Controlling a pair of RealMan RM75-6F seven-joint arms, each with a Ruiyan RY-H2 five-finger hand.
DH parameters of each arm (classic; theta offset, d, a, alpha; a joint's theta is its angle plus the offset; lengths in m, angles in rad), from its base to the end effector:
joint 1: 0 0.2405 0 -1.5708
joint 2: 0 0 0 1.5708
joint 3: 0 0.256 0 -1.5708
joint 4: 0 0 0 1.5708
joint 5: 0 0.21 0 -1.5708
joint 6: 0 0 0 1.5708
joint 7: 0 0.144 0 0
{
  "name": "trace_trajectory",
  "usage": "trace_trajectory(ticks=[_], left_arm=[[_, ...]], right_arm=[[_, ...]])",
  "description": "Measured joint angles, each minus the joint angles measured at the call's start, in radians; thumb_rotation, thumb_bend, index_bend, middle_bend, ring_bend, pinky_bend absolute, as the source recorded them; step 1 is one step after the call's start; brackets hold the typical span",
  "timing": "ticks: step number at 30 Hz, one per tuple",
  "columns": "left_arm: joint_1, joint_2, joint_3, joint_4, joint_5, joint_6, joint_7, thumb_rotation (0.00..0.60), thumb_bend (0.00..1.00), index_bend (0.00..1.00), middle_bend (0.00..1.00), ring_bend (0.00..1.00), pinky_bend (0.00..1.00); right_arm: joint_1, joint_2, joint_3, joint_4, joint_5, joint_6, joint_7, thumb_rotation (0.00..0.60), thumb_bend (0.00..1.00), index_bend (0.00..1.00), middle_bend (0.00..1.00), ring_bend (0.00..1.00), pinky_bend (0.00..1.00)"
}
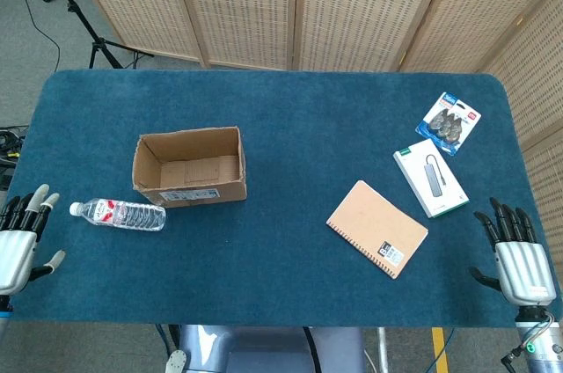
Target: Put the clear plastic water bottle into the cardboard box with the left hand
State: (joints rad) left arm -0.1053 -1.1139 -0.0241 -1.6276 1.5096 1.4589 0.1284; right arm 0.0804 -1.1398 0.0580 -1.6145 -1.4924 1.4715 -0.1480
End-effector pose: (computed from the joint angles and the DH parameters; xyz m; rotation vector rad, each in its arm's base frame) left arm -0.3069 0.1815 0.1518 -1.4728 -0.8313 -0.8070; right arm -0.3105 -0.1812 0.1519 1.4205 -0.8193 0.8038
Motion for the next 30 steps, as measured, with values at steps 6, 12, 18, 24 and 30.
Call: trace_trajectory(ticks=[6, 12, 18, 24, 30], left_arm=[[-0.009, -0.011, 0.004, 0.005, 0.003, -0.017, 0.005, 0.600, 0.22, 0.00, 0.00, 0.00, 0.00], [-0.009, -0.012, 0.004, 0.005, 0.010, -0.007, 0.005, 0.600, 0.22, 0.00, 0.00, 0.00, 0.00], [-0.007, -0.008, 0.004, 0.004, 0.008, -0.006, 0.004, 0.600, 0.22, 0.00, 0.00, 0.00, 0.00], [-0.009, -0.005, 0.008, 0.000, 0.011, -0.011, 0.008, 0.600, 0.23, 0.00, 0.00, 0.00, 0.00], [-0.010, -0.003, 0.011, -0.007, 0.001, -0.023, 0.023, 0.600, 0.22, 0.00, 0.00, 0.00, 0.00]], right_arm=[[-0.006, 0.007, 0.001, 0.003, 0.004, 0.006, 0.008, 0.600, 0.10, 0.16, 0.00, 0.00, 0.00], [-0.010, 0.014, 0.001, -0.001, 0.002, 0.013, 0.015, 0.600, 0.11, 0.16, 0.00, 0.00, 0.00], [-0.011, 0.014, -0.002, -0.005, -0.003, 0.015, 0.009, 0.600, 0.10, 0.16, 0.00, 0.00, 0.00], [-0.013, 0.015, 0.000, -0.006, -0.004, 0.019, 0.011, 0.600, 0.10, 0.16, 0.00, 0.00, 0.00], [-0.008, 0.013, 0.001, 0.001, -0.002, 0.009, 0.020, 0.600, 0.11, 0.16, 0.00, 0.00, 0.00]])
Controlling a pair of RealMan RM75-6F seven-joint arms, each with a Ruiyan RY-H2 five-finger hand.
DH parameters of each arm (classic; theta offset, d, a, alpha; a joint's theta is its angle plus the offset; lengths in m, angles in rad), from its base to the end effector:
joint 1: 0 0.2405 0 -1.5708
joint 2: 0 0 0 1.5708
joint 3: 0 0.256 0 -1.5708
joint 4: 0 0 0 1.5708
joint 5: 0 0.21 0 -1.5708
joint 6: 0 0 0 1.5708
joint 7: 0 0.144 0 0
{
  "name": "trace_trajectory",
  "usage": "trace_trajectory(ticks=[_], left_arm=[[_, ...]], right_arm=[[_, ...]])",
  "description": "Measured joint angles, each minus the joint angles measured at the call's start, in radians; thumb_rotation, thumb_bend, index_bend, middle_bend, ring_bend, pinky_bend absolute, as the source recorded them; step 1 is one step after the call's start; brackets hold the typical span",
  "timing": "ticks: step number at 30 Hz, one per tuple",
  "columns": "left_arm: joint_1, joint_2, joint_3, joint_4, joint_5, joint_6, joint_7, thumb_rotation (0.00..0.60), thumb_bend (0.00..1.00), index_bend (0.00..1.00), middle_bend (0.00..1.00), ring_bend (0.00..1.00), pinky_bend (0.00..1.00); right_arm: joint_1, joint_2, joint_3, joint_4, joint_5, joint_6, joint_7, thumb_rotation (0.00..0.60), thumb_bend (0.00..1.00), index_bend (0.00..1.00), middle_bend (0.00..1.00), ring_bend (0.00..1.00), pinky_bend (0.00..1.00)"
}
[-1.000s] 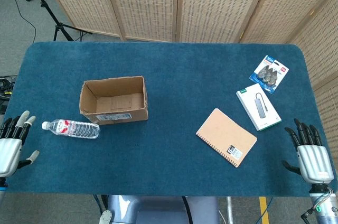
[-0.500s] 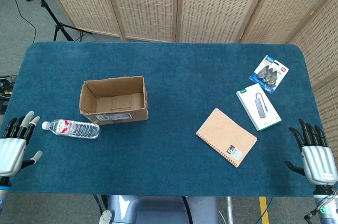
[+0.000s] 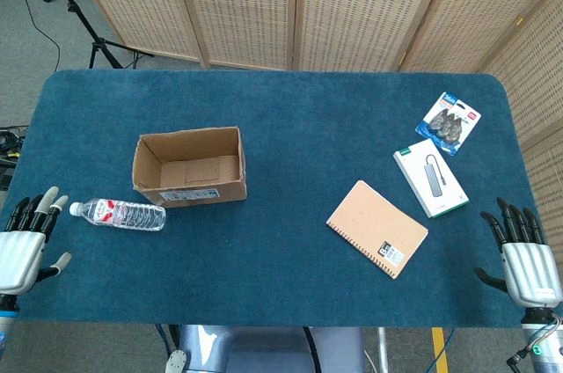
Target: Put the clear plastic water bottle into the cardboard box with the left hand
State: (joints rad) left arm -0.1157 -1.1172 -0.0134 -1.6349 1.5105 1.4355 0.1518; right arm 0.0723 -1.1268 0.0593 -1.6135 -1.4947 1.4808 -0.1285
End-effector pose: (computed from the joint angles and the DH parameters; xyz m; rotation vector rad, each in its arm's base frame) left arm -0.3054 0.1820 0.1454 -1.5054 -0.8370 -0.7844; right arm -0.3124 -0.1790 0.1575 1.4088 -0.8196 0.8095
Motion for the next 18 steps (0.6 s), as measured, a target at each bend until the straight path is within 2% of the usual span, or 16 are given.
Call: trace_trajectory(ticks=[18], left_arm=[[-0.021, -0.008, -0.018, -0.004, -0.040, -0.036, 0.009, 0.600, 0.23, 0.02, 0.00, 0.00, 0.01]], right_arm=[[0.004, -0.010, 0.004, 0.013, -0.012, 0.007, 0.019, 0.600, 0.10, 0.16, 0.00, 0.00, 0.00]])
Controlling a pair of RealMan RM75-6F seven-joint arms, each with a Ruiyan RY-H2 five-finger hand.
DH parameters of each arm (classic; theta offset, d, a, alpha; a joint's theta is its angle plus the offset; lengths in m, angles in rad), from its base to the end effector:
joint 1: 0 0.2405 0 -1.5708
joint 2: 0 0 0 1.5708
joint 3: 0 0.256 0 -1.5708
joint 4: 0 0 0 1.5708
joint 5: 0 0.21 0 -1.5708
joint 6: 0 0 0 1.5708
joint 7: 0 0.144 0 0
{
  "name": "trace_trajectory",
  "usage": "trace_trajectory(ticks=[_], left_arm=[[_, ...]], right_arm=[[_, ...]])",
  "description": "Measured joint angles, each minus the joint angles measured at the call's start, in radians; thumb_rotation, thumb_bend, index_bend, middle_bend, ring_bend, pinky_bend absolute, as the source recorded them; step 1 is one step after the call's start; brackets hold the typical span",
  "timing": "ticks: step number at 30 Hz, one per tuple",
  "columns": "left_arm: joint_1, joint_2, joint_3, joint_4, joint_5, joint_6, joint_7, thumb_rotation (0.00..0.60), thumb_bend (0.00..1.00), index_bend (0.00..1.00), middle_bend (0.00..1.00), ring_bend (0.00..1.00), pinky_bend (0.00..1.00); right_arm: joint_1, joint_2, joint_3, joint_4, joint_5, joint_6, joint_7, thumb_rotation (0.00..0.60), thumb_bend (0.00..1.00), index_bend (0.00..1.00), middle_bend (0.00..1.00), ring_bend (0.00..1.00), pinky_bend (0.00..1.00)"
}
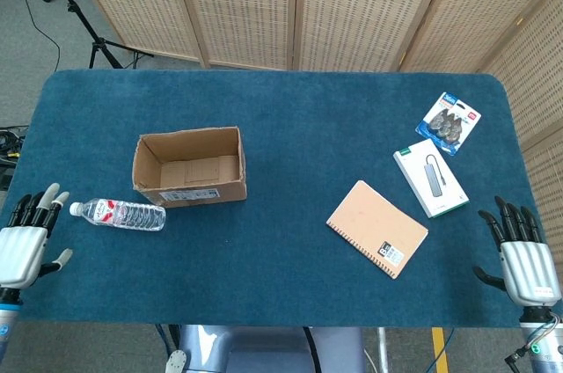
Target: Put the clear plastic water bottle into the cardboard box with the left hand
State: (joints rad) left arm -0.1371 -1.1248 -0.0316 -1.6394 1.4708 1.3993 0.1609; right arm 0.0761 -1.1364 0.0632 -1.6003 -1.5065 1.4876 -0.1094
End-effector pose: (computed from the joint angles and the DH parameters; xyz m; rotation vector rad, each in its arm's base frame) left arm -0.3052 0.1920 0.1422 -1.4968 -0.8577 -0.7735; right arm -0.3113 -0.1811 0.1565 1.4085 -0.8161 0.8365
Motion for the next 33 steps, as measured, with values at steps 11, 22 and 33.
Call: trace_trajectory(ticks=[11, 22, 33], left_arm=[[-0.050, 0.013, -0.019, -0.016, -0.091, -0.120, -0.007, 0.600, 0.23, 0.05, 0.00, 0.00, 0.01], [-0.117, 0.011, -0.042, 0.010, -0.182, -0.248, -0.011, 0.600, 0.24, 0.05, 0.00, 0.00, 0.01], [-0.191, -0.061, -0.052, 0.100, -0.282, -0.395, -0.025, 0.600, 0.25, 0.05, 0.00, 0.00, 0.01]], right_arm=[[0.002, -0.011, 0.000, 0.016, -0.016, 0.010, 0.015, 0.600, 0.11, 0.16, 0.00, 0.00, 0.00], [0.004, -0.012, 0.001, 0.019, -0.022, 0.015, 0.022, 0.600, 0.11, 0.16, 0.00, 0.00, 0.00], [0.003, -0.014, 0.003, 0.028, -0.024, 0.020, 0.037, 0.600, 0.11, 0.16, 0.00, 0.00, 0.00]])
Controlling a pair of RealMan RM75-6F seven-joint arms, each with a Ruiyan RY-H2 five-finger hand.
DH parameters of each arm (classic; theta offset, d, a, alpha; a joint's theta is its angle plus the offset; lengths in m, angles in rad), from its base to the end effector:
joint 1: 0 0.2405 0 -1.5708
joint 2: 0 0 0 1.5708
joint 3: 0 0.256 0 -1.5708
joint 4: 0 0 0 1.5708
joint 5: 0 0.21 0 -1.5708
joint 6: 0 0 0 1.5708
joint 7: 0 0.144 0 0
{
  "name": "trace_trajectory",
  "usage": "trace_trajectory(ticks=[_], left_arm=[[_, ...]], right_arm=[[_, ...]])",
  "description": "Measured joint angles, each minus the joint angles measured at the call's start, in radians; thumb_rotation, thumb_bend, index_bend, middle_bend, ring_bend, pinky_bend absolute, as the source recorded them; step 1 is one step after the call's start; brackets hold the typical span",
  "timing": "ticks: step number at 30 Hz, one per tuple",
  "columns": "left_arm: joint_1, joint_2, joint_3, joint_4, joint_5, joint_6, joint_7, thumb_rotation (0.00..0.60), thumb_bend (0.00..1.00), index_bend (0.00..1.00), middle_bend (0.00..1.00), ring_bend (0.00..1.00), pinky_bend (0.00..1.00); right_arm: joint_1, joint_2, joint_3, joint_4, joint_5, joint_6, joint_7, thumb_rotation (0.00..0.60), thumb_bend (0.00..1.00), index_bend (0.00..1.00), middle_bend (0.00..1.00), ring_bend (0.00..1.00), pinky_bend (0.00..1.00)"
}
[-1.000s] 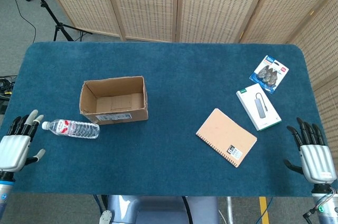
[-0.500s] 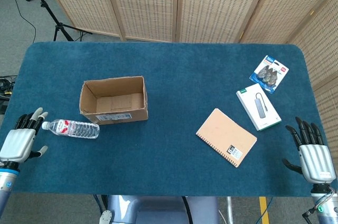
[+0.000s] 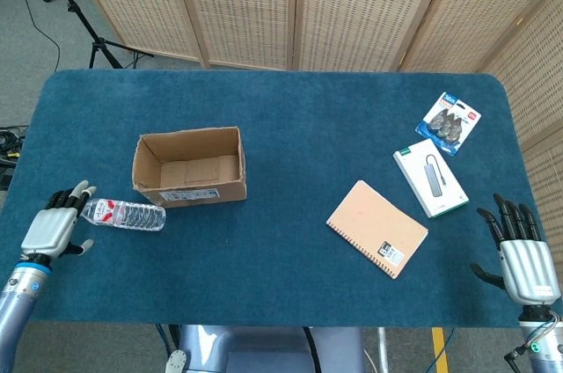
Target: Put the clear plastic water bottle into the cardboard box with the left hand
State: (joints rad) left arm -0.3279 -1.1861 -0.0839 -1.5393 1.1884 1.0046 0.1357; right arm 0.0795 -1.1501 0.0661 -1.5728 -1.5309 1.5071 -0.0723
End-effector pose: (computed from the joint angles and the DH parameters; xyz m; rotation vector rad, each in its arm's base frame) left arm -0.3262 0.2549 0.1019 -1.5495 -1.1331 -0.5898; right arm -0.3104 -0.1830 0.1562 1.4082 -0.8049 0.8823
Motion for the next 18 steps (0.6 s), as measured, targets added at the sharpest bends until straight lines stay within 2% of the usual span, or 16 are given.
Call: trace_trajectory(ticks=[9, 18], left_arm=[[-0.053, -0.071, -0.011, 0.099, -0.009, -0.060, -0.038, 0.600, 0.30, 0.06, 0.00, 0.00, 0.01], [-0.098, -0.128, -0.005, 0.134, -0.003, -0.107, -0.047, 0.600, 0.30, 0.07, 0.00, 0.00, 0.01]], right_arm=[[0.000, -0.005, -0.002, 0.003, -0.009, 0.006, 0.001, 0.600, 0.10, 0.16, 0.00, 0.00, 0.00], [-0.001, -0.005, -0.001, 0.009, -0.013, 0.012, 0.014, 0.600, 0.10, 0.16, 0.00, 0.00, 0.00]])
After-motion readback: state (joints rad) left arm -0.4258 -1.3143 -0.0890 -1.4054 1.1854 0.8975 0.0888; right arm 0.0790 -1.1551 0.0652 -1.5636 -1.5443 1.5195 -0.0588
